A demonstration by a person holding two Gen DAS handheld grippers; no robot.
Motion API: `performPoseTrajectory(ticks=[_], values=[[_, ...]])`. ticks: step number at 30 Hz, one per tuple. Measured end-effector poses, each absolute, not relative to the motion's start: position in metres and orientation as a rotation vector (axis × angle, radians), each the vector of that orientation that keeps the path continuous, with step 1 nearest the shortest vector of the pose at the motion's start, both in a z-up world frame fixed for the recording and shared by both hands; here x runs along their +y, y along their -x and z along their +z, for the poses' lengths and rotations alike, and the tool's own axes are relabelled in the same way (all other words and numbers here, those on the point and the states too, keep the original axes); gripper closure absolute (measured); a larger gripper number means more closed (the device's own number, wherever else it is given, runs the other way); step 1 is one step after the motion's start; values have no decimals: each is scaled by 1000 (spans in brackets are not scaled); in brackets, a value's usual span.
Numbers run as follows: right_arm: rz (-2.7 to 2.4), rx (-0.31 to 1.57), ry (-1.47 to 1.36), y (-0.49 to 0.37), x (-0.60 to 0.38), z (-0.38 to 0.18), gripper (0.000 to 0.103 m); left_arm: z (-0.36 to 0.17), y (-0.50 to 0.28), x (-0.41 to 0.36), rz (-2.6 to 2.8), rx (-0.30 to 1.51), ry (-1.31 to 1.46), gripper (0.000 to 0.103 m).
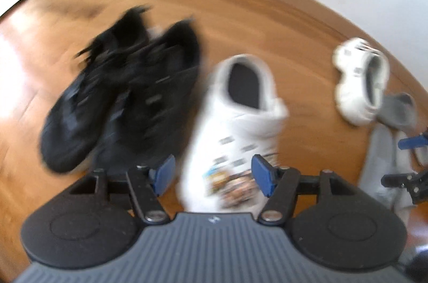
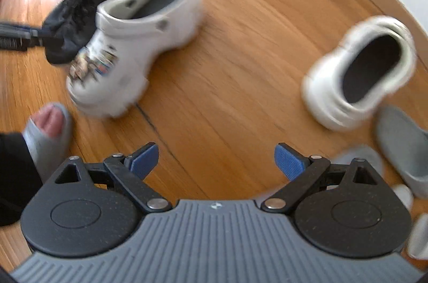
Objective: Organize scattered shoes
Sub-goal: 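Move the left gripper over the other white clog, then close the left gripper on the white clog's rim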
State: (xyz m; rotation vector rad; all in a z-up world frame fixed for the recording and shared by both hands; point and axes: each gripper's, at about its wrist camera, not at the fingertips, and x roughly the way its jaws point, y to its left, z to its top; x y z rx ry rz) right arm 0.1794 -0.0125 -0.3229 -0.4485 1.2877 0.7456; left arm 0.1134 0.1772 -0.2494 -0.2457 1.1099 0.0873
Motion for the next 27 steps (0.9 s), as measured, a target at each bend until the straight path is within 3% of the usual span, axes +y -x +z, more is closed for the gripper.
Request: performPoseTrajectory(ticks=[11,22,24,27], values=[[529,1276,41,-206,-158,-347,6,-268,-243,42,-110,1208,227,32],[762,1117,350,-155,-140,-369,6,-325,-311,-24,0,1261,199,33],[779,1113,364,-156,-139,-369,6,-330,-314,-23,6,1257,200,39],[793,1098,394,-158,-135,-372,6,-332,-316,-22,3,1202,136,67]])
